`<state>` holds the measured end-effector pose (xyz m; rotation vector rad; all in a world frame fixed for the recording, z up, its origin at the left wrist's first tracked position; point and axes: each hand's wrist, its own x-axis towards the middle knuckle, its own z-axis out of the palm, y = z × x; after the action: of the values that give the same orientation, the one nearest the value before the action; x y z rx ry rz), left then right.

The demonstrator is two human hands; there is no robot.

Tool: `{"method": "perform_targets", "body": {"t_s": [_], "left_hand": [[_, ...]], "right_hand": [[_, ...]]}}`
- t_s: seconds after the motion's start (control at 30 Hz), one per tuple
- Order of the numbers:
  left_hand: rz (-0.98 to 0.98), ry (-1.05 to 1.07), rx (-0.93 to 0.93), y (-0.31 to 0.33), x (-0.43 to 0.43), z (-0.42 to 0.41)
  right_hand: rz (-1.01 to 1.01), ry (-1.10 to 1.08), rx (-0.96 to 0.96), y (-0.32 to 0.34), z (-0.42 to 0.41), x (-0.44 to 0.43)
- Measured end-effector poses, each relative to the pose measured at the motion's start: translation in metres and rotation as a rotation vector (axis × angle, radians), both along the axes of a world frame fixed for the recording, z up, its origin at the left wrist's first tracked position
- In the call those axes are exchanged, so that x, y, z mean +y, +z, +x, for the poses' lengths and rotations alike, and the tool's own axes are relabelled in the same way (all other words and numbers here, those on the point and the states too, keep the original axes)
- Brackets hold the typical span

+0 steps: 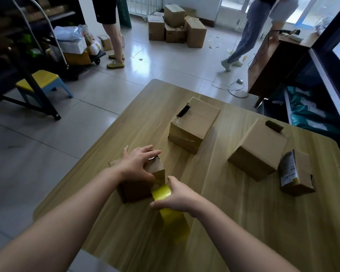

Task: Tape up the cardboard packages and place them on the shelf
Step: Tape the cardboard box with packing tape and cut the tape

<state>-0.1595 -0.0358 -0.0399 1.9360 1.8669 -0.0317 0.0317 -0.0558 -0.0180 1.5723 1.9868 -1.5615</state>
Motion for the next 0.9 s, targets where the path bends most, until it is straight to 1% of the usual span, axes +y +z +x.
{"method": "perform_targets", "body": {"t_s": [0.07,0.13,0.17,0.2,0.23,0.27,0.3,0.33,0.43,0.53,0.6,0.63,0.73,0.77,0.8,0.9], "left_hand": [[0.157,0.042,0.066,-0.001,-0.01,0.005],[0.37,0.138,0.056,-0.006,-0.028,0.012],[0.514,0.204,-0.007,-0.011,-0.039,0.018],[0.648,0.286,-0.117,-0.016,-0.053,0.025],[0.705,0.375,-0.26,-0.018,-0.066,0.034],[0.668,0.448,-0.398,-0.018,-0.078,0.045],[0.591,0.501,-0.487,-0.018,-0.088,0.056],[0.518,0.518,-0.524,-0.017,-0.094,0.066],[0.354,0.532,-0.523,-0.017,-0.099,0.083],[0.091,0.652,-0.577,-0.016,-0.095,0.081],[0.015,0.685,-0.593,-0.016,-0.094,0.08],[-0.023,0.732,-0.667,-0.016,-0.092,0.08],[-0.253,0.928,-1.041,-0.01,-0.088,0.082],[-0.313,0.954,-1.108,-0.01,-0.087,0.082],[-0.341,0.968,-1.137,-0.011,-0.086,0.081],[-0.365,1.028,-1.206,-0.016,-0.082,0.076]], "right_hand": [[-0.002,-0.05,0.003,-0.001,0.001,0.001],[-0.021,-0.07,-0.007,-0.002,0.002,0.003],[-0.025,-0.08,-0.011,-0.003,0.002,0.003],[-0.027,-0.092,-0.008,-0.004,0.002,0.004],[-0.034,-0.108,-0.004,-0.005,0.002,0.005],[-0.047,-0.124,0.004,-0.006,0.002,0.005],[-0.058,-0.137,0.01,-0.007,0.002,0.005],[-0.065,-0.147,0.015,-0.007,0.003,0.006],[-0.068,-0.191,0.036,-0.005,0.006,0.006],[-0.081,-0.217,0.053,-0.002,0.01,0.003],[-0.089,-0.223,0.067,-0.004,0.011,0.001],[-0.087,-0.232,0.076,-0.006,0.011,0.0],[-0.073,-0.258,0.14,-0.008,0.01,-0.003],[-0.085,-0.258,0.166,-0.008,0.011,-0.004],[-0.107,-0.256,0.195,-0.007,0.012,-0.005],[-0.233,-0.261,0.278,-0.003,0.02,-0.001]]}}
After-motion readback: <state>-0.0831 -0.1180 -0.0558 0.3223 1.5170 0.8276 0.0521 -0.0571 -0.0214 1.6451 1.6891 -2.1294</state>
